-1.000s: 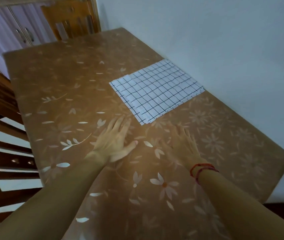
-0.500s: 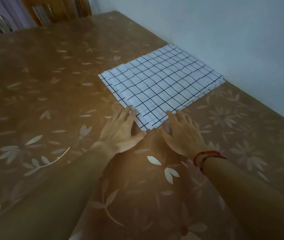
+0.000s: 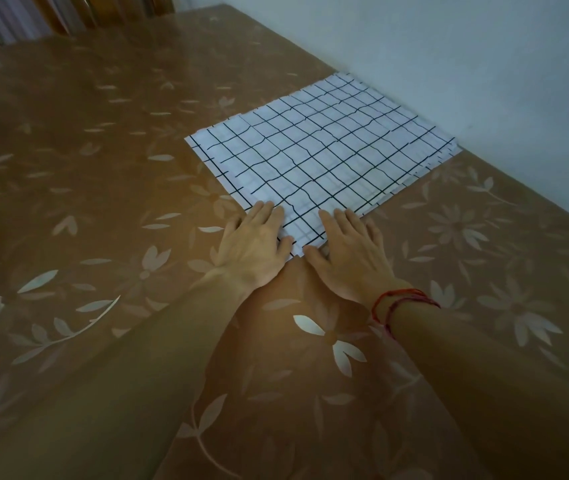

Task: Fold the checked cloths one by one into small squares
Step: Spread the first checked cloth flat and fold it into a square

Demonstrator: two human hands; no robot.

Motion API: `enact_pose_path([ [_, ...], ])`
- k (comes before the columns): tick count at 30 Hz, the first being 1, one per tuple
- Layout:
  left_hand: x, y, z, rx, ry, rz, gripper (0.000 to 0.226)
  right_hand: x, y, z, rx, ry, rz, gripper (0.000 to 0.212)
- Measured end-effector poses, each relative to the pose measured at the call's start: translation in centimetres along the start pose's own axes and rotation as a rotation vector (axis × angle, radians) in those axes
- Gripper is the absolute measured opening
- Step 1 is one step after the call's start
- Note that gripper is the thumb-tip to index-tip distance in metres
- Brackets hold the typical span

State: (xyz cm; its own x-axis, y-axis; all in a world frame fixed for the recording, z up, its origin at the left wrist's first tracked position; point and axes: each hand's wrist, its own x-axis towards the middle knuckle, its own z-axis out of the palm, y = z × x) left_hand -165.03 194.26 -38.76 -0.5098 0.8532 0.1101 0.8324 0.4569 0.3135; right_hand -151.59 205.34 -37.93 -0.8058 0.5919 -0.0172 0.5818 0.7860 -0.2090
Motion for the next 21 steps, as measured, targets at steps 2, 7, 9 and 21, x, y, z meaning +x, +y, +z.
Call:
enact_pose_path([
  [2,-0.1,0.2,-0.2,0.006,0.073,0.035,0.039,-0.1,0.0,0.0,-0.014,0.016,-0.017,0.066],
  [7,0.1,0.5,-0.6,0.057,0.157,0.037,0.021,-0.7,-0.1,-0.3,-0.017,0.047,-0.041,0.065],
  [9,0.2,0.6,-0.6,0.087,0.182,0.039,0.013,-1.0,-0.1,-0.3,-0.017,0.061,-0.051,0.064],
  [21,-2.7,2.7,-3.1,-0.028,0.290,0.050,0.012,-4.9,-0.9,-1.9,-0.004,0.059,-0.056,0.093],
])
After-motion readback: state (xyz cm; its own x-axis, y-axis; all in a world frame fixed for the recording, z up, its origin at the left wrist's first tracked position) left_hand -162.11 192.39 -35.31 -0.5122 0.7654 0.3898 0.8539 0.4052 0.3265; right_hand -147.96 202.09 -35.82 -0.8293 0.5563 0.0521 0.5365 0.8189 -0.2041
